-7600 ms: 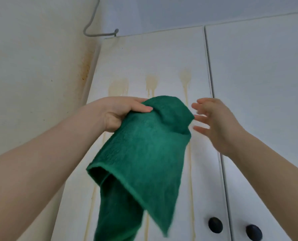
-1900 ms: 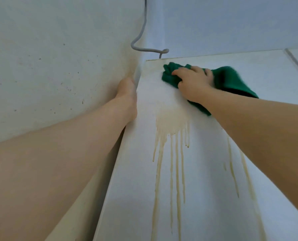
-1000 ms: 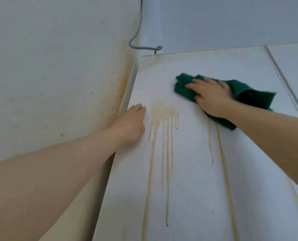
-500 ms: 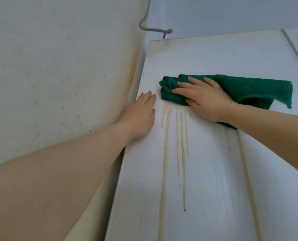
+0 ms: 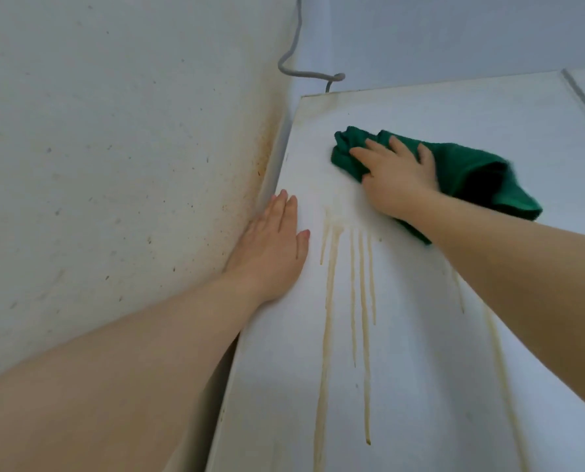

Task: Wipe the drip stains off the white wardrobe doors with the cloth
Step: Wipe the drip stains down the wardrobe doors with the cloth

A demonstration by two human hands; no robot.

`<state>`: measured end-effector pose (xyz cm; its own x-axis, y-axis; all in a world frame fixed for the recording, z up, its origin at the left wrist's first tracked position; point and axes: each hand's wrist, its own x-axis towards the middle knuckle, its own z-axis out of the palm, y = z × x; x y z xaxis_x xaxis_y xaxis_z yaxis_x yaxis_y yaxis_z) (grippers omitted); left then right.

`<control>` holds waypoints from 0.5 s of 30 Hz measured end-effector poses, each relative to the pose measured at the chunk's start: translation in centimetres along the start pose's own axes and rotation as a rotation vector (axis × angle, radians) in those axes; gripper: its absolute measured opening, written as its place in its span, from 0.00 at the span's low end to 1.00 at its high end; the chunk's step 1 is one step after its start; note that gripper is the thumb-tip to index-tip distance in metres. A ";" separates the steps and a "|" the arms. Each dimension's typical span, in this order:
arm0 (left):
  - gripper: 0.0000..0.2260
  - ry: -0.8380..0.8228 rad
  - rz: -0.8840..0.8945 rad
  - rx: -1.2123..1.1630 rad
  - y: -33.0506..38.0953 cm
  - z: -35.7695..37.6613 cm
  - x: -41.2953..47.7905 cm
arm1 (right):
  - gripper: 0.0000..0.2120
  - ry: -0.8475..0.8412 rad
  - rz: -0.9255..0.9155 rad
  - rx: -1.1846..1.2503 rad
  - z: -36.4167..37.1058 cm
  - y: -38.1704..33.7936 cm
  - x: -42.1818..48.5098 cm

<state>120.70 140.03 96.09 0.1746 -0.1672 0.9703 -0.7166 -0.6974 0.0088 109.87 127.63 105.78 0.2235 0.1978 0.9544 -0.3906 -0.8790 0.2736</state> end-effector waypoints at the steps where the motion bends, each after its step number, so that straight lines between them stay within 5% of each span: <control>1: 0.26 0.001 -0.014 -0.020 0.0 0.0 0.0 | 0.25 -0.032 -0.087 -0.013 0.1 -0.6 -0.4; 4: 0.27 0.030 -0.078 -0.126 0.4 0.1 -0.2 | 0.23 -0.092 -0.388 -0.020 0.7 -1.3 -2.0; 9: 0.22 0.203 -0.460 -0.727 1.7 -2.9 1.0 | 0.25 -0.061 -0.053 0.087 0.2 -3.1 1.1; 15: 0.16 0.422 -0.504 -0.886 1.9 -9.0 3.1 | 0.24 0.040 -0.488 0.088 2.6 -5.7 -1.1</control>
<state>113.84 144.45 101.30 0.4595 0.3654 0.8096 -0.8876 0.1563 0.4332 114.20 131.30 102.88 0.3264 0.6101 0.7219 -0.1717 -0.7128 0.6800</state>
